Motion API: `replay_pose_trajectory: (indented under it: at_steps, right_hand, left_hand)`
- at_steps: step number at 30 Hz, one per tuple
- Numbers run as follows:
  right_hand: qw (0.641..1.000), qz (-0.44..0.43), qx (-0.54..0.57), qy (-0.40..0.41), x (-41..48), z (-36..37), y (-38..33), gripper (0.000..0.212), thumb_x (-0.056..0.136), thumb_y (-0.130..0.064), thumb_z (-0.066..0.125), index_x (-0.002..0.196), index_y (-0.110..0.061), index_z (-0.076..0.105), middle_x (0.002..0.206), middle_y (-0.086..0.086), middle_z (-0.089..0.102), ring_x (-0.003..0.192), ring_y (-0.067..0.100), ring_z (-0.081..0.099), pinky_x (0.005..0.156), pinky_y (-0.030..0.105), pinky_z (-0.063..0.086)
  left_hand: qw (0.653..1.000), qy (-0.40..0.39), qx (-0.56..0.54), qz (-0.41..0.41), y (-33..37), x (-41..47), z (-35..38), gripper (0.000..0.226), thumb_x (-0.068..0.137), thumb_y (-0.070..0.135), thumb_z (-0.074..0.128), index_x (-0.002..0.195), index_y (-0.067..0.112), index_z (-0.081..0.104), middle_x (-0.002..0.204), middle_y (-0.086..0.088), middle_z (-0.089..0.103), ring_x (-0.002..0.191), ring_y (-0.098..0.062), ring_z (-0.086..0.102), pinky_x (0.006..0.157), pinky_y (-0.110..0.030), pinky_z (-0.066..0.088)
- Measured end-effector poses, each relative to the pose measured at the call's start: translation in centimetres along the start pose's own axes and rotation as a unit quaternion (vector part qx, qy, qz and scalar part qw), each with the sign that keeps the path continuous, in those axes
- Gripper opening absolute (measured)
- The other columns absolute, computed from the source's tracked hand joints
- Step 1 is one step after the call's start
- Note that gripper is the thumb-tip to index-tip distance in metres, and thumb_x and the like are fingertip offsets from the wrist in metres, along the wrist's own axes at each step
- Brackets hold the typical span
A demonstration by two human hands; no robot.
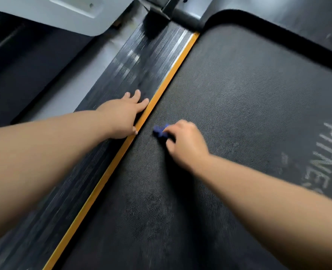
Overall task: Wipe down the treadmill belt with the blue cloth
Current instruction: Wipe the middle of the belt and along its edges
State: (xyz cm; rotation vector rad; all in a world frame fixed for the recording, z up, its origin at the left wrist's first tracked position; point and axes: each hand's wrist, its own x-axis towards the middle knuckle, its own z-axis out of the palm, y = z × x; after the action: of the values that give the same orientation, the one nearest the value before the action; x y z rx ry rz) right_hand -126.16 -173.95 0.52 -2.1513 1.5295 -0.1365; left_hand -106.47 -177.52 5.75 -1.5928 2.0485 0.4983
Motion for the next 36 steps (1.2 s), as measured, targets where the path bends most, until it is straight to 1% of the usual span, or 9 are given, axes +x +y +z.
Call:
replay_pose_trajectory:
  at_steps: [5, 11, 14, 19, 22, 25, 33, 34, 36]
  right_hand:
    - [0.994, -0.101, -0.037, -0.025, -0.8, -0.1, 1.3, 0.028, 0.081, -0.028, 0.052, 0.104, -0.022, 0.068, 0.103, 0.007, 0.061, 0.097, 0.032, 0.052, 0.086, 0.037, 0.044]
    - [0.992, 0.074, -0.067, 0.073, 3.8, -4.0, 7.0, 0.031, 0.083, -0.023, 0.053, 0.111, -0.027, 0.066, 0.112, 0.009, 0.06, 0.108, 0.033, 0.05, 0.093, 0.034, 0.04]
    - [0.999, 0.004, -0.039, 0.024, -0.9, -1.4, 4.0, 0.024, 0.08, -0.023, 0.054, 0.101, -0.025, 0.067, 0.103, 0.006, 0.061, 0.101, 0.031, 0.052, 0.09, 0.035, 0.043]
    - [0.994, -0.1, -0.039, -0.006, -4.1, -0.7, 4.1, 0.025, 0.081, -0.023, 0.052, 0.1, -0.02, 0.068, 0.099, 0.006, 0.061, 0.089, 0.03, 0.051, 0.082, 0.037, 0.043]
    - [0.988, 0.03, -0.103, 0.108, 0.2, -3.7, 8.9, 0.031, 0.078, -0.018, 0.049, 0.1, -0.021, 0.069, 0.103, 0.011, 0.064, 0.097, 0.035, 0.053, 0.085, 0.035, 0.036]
    - [0.978, 0.139, -0.097, 0.12, 1.1, -6.3, 12.3, 0.032, 0.082, -0.017, 0.05, 0.107, -0.026, 0.068, 0.111, 0.012, 0.06, 0.104, 0.036, 0.052, 0.092, 0.035, 0.038]
    - [0.989, -0.143, -0.034, -0.027, -6.6, -0.7, 5.5, 0.025, 0.076, -0.023, 0.051, 0.093, -0.015, 0.068, 0.09, 0.007, 0.062, 0.08, 0.03, 0.054, 0.078, 0.036, 0.04]
    - [0.987, -0.152, -0.059, 0.006, -5.5, -1.2, 6.4, 0.029, 0.075, -0.024, 0.048, 0.092, -0.015, 0.069, 0.09, 0.009, 0.063, 0.081, 0.032, 0.055, 0.078, 0.036, 0.038]
    - [0.992, -0.045, -0.087, 0.083, -2.8, -3.1, 8.9, 0.03, 0.077, -0.019, 0.049, 0.099, -0.015, 0.069, 0.099, 0.011, 0.065, 0.094, 0.034, 0.056, 0.085, 0.038, 0.036]
  left_hand:
    - [1.0, -0.001, -0.007, -0.006, 0.0, 0.0, 0.1, 0.094, 0.088, 0.037, 0.064, 0.151, 0.028, -0.004, 0.159, 0.0, -0.014, 0.147, -0.024, 0.002, 0.105, -0.044, 0.037]
    - [0.999, 0.008, -0.032, -0.038, 1.2, -0.1, 0.1, 0.09, 0.088, 0.025, 0.063, 0.152, 0.026, 0.0, 0.159, -0.002, -0.011, 0.146, -0.028, 0.004, 0.108, -0.049, 0.033]
    - [0.998, 0.065, 0.01, 0.017, 2.7, -0.4, 0.8, 0.082, 0.083, 0.011, 0.055, 0.15, 0.016, 0.009, 0.158, -0.006, -0.005, 0.146, -0.026, 0.0, 0.112, -0.056, 0.019]
    - [0.992, 0.075, -0.033, 0.094, 4.3, 0.2, 1.6, 0.075, 0.091, 0.033, 0.056, 0.151, 0.016, 0.015, 0.16, -0.002, 0.005, 0.147, -0.017, 0.003, 0.119, -0.04, 0.015]
    - [0.989, 0.095, -0.034, 0.105, 5.5, 0.7, 2.2, 0.075, 0.09, 0.044, 0.055, 0.15, 0.017, 0.021, 0.159, -0.001, 0.012, 0.147, -0.018, 0.008, 0.118, -0.038, 0.017]
    - [0.988, 0.085, -0.025, 0.127, 7.2, 0.5, 2.8, 0.071, 0.092, 0.041, 0.054, 0.151, 0.017, 0.02, 0.16, -0.001, 0.009, 0.146, -0.016, 0.009, 0.116, -0.03, 0.014]
    - [0.992, 0.037, 0.023, 0.119, 8.1, 0.6, 2.1, 0.072, 0.091, 0.047, 0.051, 0.15, 0.018, 0.02, 0.16, -0.005, 0.004, 0.145, -0.016, 0.015, 0.106, -0.031, 0.033]
    - [0.992, 0.044, 0.035, 0.117, 8.4, 0.8, 1.9, 0.071, 0.091, 0.049, 0.05, 0.149, 0.018, 0.025, 0.16, -0.006, 0.008, 0.144, -0.018, 0.021, 0.104, -0.031, 0.035]
    - [0.992, 0.054, 0.042, 0.109, 8.8, 1.1, 1.7, 0.071, 0.089, 0.055, 0.05, 0.146, 0.016, 0.032, 0.158, -0.007, 0.014, 0.141, -0.022, 0.028, 0.101, -0.033, 0.038]
